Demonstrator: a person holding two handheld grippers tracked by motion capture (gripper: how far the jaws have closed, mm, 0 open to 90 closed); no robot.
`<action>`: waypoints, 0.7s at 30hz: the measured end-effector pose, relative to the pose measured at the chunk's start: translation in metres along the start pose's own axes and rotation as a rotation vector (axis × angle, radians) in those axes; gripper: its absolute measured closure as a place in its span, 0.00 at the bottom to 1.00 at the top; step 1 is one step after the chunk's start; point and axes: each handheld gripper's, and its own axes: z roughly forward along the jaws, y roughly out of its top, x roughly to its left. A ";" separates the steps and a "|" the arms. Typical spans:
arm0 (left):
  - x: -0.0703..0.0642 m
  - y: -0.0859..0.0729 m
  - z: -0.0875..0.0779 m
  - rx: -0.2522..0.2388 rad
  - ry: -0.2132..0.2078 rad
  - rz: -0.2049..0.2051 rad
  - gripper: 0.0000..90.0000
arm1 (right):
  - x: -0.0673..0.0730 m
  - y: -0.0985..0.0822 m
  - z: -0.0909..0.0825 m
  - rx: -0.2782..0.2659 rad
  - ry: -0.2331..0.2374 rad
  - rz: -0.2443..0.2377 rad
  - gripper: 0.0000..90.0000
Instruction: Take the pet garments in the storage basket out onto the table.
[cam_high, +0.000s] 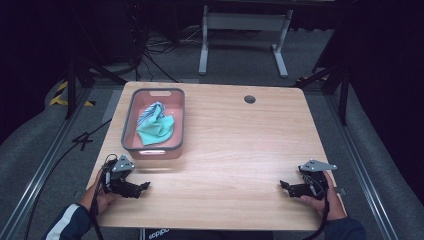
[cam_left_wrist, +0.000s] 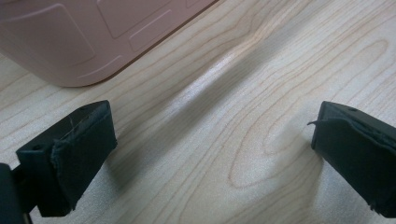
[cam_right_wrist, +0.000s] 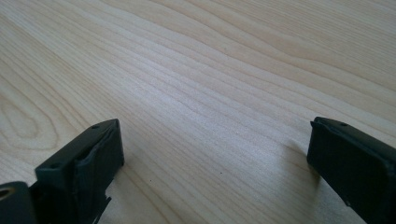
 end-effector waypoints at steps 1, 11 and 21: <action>0.000 0.000 0.000 0.000 0.000 0.001 0.00 | 0.000 0.000 0.000 0.000 0.000 0.000 0.04; 0.000 0.000 -0.001 0.002 -0.001 0.007 0.01 | 0.000 0.000 0.000 -0.001 -0.001 0.000 0.04; 0.001 0.004 -0.013 0.065 -0.029 0.054 0.18 | 0.000 0.000 0.000 -0.001 -0.001 0.001 0.04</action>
